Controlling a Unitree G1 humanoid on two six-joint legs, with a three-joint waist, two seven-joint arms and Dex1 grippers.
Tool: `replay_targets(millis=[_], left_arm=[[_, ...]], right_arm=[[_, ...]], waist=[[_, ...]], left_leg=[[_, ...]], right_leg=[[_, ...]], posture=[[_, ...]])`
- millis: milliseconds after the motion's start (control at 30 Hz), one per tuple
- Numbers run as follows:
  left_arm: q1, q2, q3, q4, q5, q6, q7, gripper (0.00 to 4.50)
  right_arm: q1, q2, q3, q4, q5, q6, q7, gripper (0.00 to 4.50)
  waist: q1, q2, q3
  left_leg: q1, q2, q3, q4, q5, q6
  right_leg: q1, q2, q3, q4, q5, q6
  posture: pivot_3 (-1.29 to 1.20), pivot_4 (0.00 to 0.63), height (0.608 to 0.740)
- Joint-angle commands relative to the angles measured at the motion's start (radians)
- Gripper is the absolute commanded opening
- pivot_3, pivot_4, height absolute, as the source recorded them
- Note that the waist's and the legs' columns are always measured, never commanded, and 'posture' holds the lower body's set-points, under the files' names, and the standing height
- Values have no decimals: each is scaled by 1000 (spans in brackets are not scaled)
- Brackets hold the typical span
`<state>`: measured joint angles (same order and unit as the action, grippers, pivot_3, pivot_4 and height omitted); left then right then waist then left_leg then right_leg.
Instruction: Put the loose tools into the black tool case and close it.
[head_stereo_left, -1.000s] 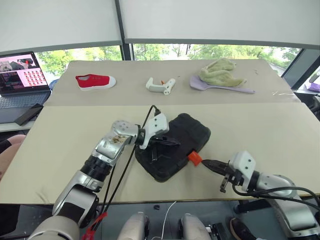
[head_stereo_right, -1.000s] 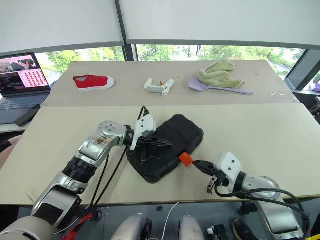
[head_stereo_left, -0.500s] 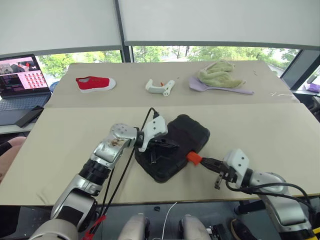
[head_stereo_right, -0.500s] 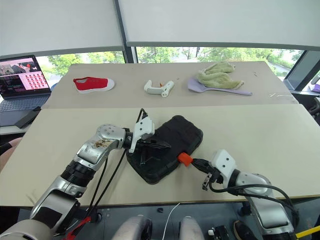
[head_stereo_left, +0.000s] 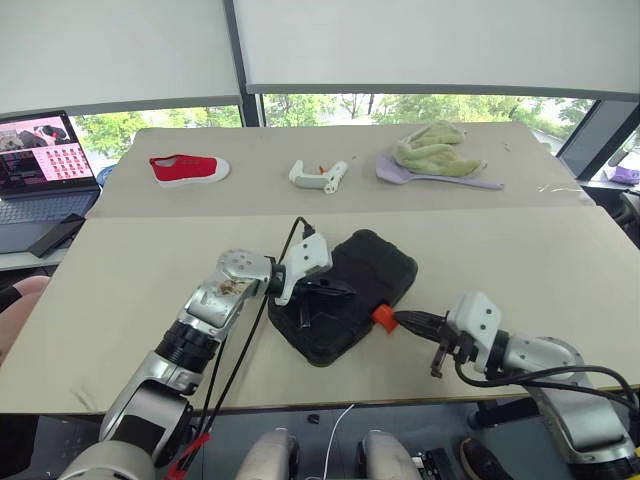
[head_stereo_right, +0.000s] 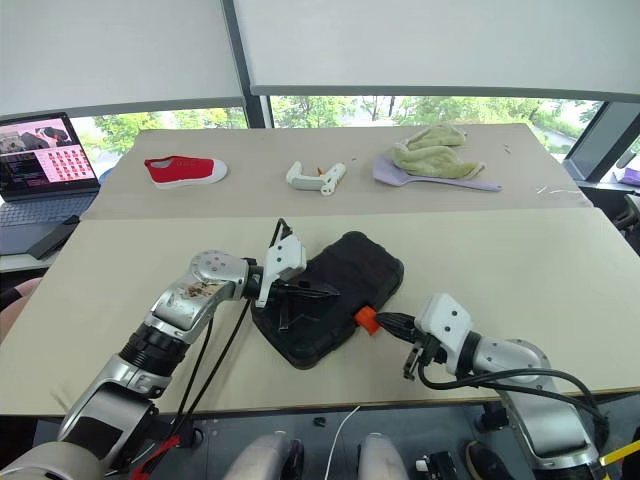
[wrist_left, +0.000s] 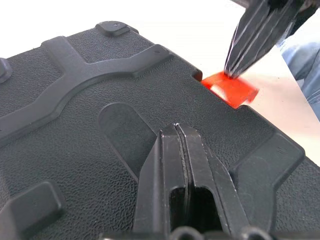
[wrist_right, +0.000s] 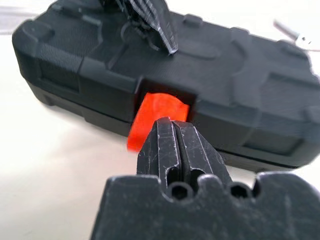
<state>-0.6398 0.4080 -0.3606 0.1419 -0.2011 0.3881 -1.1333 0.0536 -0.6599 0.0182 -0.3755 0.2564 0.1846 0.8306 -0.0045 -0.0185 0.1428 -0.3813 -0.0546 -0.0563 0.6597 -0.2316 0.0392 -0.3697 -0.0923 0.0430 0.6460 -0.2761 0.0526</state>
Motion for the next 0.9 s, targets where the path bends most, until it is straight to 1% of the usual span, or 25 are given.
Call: replay_targets(millis=[33, 333, 533, 767, 900], left_arm=[[48, 34, -57, 73, 56, 70, -8, 32], [47, 33, -56, 72, 55, 75, -8, 32], [42, 31, -60, 79, 57, 75, -11, 32], [46, 30, -67, 88, 62, 73, -12, 32], [51, 29, -75, 90, 65, 78, -13, 32]], right_arm=[[-10, 11, 21, 15, -18, -34, 2, 0], [-15, 41, 51, 80, -54, -77, -6, 0], [-67, 88, 46, 111, -52, -102, -25, 0], [-108, 87, 35, 82, -40, -70, -6, 0], [-143, 78, 50, 34, -21, -7, 18, 0]], waist=[[-2, 0, 0], [-2, 0, 0], [-5, 0, 0], [-9, -1, 0], [-11, -1, 0]], left_leg=[[0, 0, 0, 0, 0, 0], [0, 0, 0, 0, 0, 0], [0, 0, 0, 0, 0, 0], [0, 0, 0, -1, 0, 0], [0, 1, 0, -1, 0, 0]], right_leg=[[0, 0, 0, 0, 0, 0], [0, 0, 0, 0, 0, 0], [0, 0, 0, 0, 0, 0], [-1, 0, 0, 0, 0, 0], [-1, 0, 0, 0, 0, 0]], posture=[[0, 150, 740], [0, 150, 740], [0, 150, 740], [0, 150, 740], [0, 150, 740]])
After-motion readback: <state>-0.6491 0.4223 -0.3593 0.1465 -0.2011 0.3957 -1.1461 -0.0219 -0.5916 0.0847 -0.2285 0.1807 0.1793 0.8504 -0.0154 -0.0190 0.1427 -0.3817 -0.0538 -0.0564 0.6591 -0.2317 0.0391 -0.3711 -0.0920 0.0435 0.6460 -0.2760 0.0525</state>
